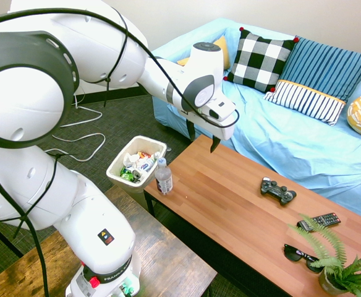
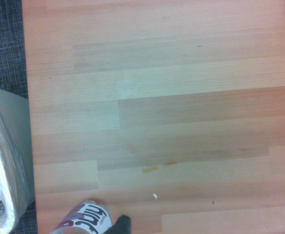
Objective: Throw the bottle in the trash bin
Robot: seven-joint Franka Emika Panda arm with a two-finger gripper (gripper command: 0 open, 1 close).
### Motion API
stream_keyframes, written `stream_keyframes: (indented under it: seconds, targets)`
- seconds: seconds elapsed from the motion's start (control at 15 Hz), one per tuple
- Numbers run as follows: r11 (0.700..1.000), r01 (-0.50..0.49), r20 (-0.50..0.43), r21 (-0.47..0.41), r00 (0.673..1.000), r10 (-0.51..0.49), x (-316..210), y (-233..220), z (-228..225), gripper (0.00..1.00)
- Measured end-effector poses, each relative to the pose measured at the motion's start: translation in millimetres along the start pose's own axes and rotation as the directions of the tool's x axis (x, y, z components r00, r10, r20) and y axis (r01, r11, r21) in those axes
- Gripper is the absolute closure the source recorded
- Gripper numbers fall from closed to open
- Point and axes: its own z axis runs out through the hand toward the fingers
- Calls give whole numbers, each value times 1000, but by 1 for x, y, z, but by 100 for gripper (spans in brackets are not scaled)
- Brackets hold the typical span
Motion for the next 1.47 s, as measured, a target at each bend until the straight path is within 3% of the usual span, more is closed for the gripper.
stream_keyframes:
  seconds: [0.27,0.6,0.93,1.47]
  targets:
    - [1000,-5,10,9,1000,5,-11,-11,3,0]
    - [1000,-10,51,8,999,10,-66,-39,15,0]
    - [997,-17,92,-69,995,23,-112,-34,50,0]
    - [993,-15,147,-120,989,33,-125,-34,124,0]
